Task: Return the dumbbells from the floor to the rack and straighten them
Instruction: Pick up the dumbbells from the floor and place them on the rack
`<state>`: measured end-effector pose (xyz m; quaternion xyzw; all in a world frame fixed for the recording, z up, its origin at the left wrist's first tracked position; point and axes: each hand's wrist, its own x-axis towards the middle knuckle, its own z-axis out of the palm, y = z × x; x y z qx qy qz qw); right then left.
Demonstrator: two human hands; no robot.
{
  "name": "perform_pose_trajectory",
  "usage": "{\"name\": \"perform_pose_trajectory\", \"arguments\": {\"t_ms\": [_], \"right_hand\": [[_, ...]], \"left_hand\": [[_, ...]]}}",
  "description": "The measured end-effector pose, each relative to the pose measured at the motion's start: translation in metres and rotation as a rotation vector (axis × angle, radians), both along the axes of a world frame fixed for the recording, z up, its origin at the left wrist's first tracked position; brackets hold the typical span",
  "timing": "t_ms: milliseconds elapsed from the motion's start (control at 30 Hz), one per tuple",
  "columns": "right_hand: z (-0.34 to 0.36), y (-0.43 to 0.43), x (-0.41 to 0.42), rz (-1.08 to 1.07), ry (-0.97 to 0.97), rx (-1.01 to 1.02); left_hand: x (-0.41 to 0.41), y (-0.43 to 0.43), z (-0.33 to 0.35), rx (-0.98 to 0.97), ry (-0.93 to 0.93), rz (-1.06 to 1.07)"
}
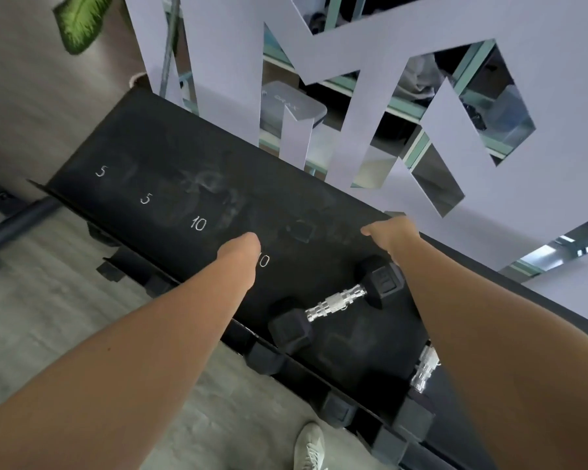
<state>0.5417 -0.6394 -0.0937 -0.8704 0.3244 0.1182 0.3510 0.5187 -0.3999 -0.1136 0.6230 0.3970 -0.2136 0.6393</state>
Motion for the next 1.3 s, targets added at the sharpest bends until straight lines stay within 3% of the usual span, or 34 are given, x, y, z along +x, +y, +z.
{"name": "perform_pose_trajectory", "arguments": {"t_ms": [100,400,567,867,1300], "right_hand": [[0.038,0.021,-0.014,-0.041,-0.092,0.098],[0.173,0.117,-0.089,-0.133,-0.315,0.394],[0.215,0.183,-0.157,-0.118,-0.435,0.560],[0.197,0.274,-0.287,-0.254,-0.461,0.853],[0.113,0.416,-0.356,-0.607,-0.505,0.824]], "left_hand": [[-0.008,0.030,0.027,-0.025,-0.108,0.003],[-0.072,0.120,0.156,-0.047,-0.198,0.079],[-0.136,0.166,0.198,0.013,-0.345,-0.033],[-0.231,0.239,0.216,0.202,-0.461,-0.282],[-0.228,0.374,0.150,0.334,-0.474,-0.887]]}}
